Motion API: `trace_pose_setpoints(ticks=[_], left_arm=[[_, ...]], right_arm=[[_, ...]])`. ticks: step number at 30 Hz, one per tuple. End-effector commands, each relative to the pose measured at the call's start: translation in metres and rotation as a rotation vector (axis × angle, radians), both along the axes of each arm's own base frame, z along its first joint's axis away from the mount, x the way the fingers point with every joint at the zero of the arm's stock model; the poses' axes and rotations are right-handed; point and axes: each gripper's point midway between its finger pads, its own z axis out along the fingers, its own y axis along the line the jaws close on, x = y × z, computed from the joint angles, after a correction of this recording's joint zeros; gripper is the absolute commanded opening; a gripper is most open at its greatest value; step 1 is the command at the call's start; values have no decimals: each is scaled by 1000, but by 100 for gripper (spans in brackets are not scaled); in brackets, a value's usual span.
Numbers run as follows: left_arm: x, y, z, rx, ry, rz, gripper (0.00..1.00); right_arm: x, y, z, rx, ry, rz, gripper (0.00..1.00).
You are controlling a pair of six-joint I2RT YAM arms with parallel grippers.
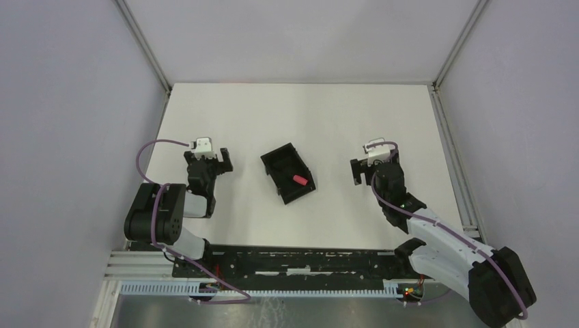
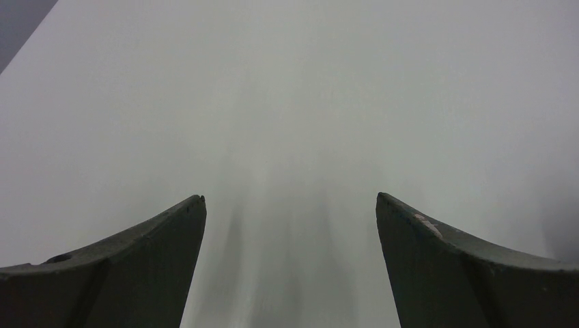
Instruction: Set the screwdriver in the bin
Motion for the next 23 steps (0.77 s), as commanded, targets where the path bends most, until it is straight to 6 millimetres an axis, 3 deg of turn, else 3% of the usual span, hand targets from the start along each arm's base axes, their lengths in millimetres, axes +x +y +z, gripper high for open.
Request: trace_pose_setpoints(ticks=[1, 5, 11, 23], left_arm=[[5, -1, 13, 14, -51, -4, 100], [5, -1, 13, 14, -51, -4, 100], [5, -1, 13, 14, -51, -5, 100], [6, 0, 12, 14, -48, -2, 100]], right_arm=[[-4, -31, -5, 55, -135, -107, 98], [-17, -45, -27, 64, -164, -128, 98], [-25, -47, -46, 67, -139, -126, 98], [-27, -47, -53, 67, -125, -126, 98]])
